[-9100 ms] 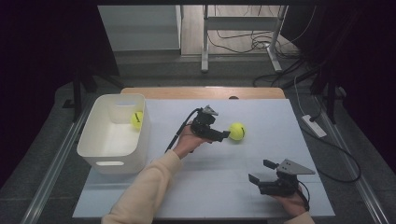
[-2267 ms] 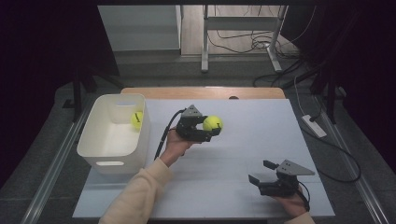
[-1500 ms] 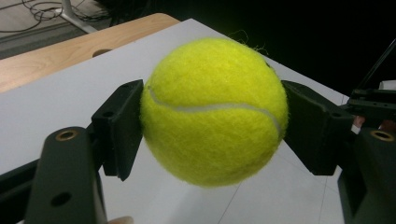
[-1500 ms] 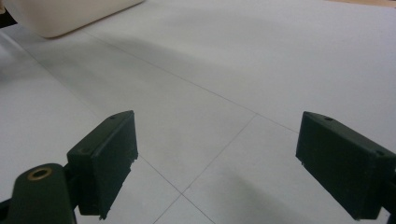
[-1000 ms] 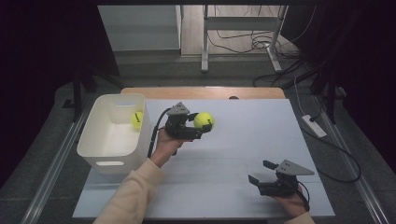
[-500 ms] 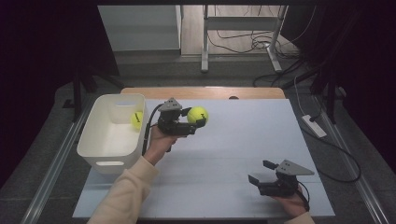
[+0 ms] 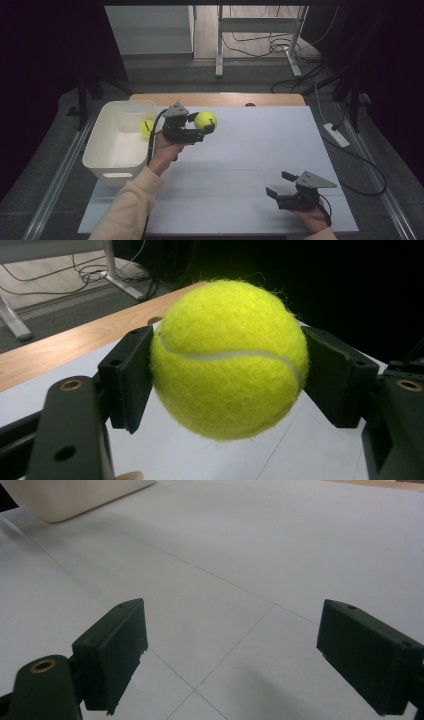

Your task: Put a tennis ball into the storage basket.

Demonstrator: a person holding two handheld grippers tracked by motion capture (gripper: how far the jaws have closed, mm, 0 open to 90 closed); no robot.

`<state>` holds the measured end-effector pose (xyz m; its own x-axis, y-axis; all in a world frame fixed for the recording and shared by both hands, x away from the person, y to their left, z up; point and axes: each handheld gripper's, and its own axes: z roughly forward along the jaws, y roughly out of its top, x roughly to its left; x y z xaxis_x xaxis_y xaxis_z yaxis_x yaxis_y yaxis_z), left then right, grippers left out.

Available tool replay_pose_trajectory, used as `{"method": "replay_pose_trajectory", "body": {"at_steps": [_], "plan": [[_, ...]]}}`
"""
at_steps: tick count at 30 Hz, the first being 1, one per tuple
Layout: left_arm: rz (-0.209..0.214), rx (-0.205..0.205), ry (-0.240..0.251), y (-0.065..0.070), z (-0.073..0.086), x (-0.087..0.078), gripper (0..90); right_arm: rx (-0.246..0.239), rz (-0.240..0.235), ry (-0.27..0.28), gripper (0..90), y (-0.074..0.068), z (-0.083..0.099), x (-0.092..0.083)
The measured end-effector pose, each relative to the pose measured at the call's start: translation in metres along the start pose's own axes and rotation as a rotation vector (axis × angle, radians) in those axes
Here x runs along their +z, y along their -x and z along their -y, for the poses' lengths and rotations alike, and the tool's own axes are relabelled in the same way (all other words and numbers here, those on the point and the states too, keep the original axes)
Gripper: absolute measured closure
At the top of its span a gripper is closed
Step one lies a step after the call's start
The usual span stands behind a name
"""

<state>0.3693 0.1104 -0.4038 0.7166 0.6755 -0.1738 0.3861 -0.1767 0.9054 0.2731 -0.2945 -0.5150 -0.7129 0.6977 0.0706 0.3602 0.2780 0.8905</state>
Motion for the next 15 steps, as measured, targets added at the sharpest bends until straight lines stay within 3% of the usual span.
{"method": "replay_pose_trajectory", "body": {"at_steps": [15], "plan": [[-0.033,-0.003,0.015,-0.008,-0.001,-0.015,27.4,0.0,-0.002,0.001,13.0,0.0,0.0,0.0]]}}
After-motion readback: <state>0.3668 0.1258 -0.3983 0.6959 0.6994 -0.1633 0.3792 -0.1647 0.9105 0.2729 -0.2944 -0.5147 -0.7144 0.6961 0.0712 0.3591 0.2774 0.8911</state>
